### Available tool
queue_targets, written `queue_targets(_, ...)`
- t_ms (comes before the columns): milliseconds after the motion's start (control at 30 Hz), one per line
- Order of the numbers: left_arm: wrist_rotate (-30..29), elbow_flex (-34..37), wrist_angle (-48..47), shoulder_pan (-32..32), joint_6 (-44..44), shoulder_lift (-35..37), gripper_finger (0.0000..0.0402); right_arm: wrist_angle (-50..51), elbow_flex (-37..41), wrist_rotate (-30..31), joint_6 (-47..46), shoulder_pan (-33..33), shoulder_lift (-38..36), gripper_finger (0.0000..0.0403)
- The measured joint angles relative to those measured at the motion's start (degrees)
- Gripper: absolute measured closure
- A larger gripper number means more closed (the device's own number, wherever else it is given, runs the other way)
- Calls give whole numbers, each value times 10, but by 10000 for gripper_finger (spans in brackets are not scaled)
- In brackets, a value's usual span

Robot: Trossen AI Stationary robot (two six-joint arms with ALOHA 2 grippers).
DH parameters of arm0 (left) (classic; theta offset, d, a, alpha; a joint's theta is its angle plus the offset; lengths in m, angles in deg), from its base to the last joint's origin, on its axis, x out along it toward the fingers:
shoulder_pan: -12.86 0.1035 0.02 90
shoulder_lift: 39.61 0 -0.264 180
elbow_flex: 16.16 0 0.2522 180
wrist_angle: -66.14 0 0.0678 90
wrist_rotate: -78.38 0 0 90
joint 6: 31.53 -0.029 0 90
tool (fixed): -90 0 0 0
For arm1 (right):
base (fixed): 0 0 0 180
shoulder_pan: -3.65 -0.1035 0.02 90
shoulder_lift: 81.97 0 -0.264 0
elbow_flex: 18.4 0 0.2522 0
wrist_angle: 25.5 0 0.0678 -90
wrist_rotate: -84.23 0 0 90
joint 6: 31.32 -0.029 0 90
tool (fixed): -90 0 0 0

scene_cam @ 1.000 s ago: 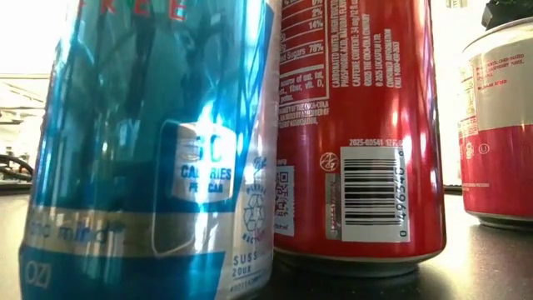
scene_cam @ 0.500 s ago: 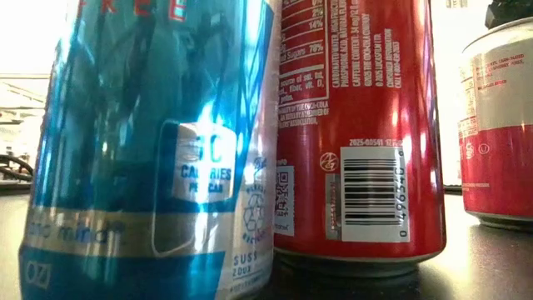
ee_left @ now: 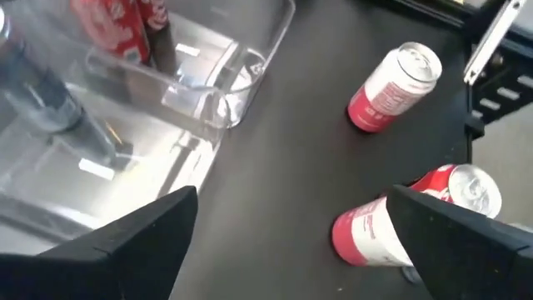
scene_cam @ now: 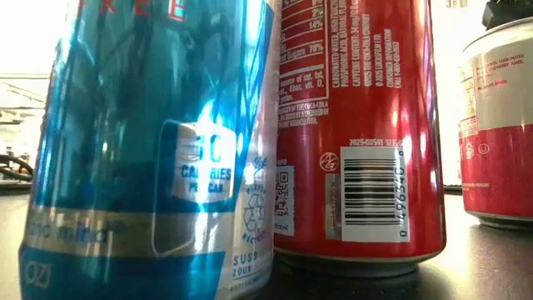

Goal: Sort soda cans
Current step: Put the pink soda can into the left transparent bin

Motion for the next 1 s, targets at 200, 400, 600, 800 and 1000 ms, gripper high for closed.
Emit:
queue_targets(200,7,0,-46,-1,151,0,2,0,0,0,0,0,0,21)
queue_targets(400,-30,0,-45,-23,268,-1,2,0,0,0,7,0,0,21)
queue_targets(600,-63,0,-16,-61,414,-57,2,2,0,0,24,0,0,21)
queue_targets(800,-62,-54,16,-94,532,-164,2,6,0,-39,45,0,0,21)
queue_targets(1000,-62,-221,-90,-99,574,-273,2,7,0,-62,95,0,0,21)
